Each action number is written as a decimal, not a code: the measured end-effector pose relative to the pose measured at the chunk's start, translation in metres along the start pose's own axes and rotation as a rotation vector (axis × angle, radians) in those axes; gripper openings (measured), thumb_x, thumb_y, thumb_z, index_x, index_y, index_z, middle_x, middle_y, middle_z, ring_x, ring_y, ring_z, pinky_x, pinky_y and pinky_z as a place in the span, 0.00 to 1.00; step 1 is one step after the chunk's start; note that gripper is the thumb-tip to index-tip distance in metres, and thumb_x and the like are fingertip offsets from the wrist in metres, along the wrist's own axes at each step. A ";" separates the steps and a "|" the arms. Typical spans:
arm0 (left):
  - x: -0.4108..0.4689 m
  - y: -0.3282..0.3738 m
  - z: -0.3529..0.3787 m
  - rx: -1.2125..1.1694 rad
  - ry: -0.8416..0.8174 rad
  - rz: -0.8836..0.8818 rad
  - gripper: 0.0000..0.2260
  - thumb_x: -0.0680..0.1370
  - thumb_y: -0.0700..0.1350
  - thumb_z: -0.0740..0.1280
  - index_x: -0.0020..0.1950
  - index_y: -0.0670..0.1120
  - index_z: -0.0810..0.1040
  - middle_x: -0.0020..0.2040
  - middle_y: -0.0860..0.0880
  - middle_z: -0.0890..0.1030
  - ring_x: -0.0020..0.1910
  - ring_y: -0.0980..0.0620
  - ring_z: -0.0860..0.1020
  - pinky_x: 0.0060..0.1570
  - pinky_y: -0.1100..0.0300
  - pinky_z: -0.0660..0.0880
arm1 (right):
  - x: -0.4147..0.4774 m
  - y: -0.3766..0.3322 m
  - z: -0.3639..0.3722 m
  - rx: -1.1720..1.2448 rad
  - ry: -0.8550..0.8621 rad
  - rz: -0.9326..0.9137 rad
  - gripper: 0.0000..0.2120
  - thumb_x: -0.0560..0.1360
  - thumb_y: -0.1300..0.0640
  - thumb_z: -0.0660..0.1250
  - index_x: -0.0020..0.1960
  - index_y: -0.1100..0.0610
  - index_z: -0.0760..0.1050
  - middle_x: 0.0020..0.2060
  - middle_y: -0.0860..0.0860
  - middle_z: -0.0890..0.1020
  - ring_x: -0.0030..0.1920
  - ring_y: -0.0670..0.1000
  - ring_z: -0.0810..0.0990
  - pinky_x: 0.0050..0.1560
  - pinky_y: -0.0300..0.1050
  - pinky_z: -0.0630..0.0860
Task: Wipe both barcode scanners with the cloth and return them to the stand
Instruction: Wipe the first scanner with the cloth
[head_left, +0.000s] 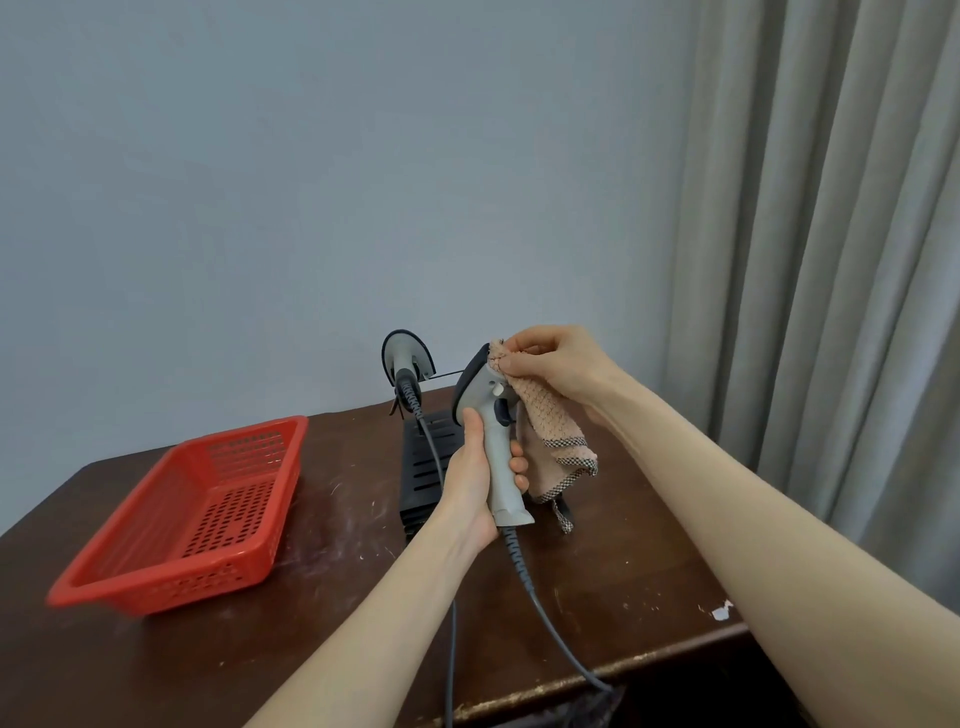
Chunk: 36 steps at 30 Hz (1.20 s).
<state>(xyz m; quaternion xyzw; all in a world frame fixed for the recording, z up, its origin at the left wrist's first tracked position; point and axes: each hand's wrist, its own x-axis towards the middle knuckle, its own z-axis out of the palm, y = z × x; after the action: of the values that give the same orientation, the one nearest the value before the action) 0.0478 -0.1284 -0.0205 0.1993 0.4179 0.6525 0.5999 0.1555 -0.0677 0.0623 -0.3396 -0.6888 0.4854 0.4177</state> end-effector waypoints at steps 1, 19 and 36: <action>0.000 0.000 -0.001 0.001 -0.005 0.001 0.24 0.75 0.64 0.58 0.43 0.42 0.75 0.28 0.50 0.73 0.21 0.56 0.70 0.19 0.66 0.69 | 0.000 -0.001 -0.001 -0.035 -0.019 -0.011 0.05 0.71 0.62 0.73 0.41 0.54 0.80 0.34 0.48 0.79 0.31 0.42 0.77 0.32 0.31 0.74; -0.002 0.000 0.000 -0.016 -0.023 -0.037 0.24 0.74 0.65 0.59 0.46 0.43 0.75 0.28 0.50 0.74 0.21 0.57 0.70 0.19 0.67 0.70 | 0.020 0.017 -0.009 -0.337 0.190 0.006 0.09 0.71 0.56 0.71 0.34 0.52 0.74 0.32 0.46 0.77 0.39 0.48 0.76 0.40 0.42 0.72; -0.003 0.006 0.002 0.031 0.017 0.021 0.24 0.76 0.64 0.59 0.45 0.43 0.75 0.27 0.50 0.73 0.21 0.56 0.70 0.20 0.66 0.69 | 0.023 0.013 -0.002 -0.262 0.231 0.010 0.09 0.70 0.56 0.71 0.34 0.51 0.73 0.33 0.46 0.78 0.42 0.50 0.78 0.44 0.47 0.75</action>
<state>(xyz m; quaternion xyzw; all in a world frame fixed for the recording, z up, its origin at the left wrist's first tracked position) 0.0466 -0.1300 -0.0137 0.2075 0.4312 0.6539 0.5861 0.1480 -0.0430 0.0557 -0.4481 -0.6920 0.3515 0.4437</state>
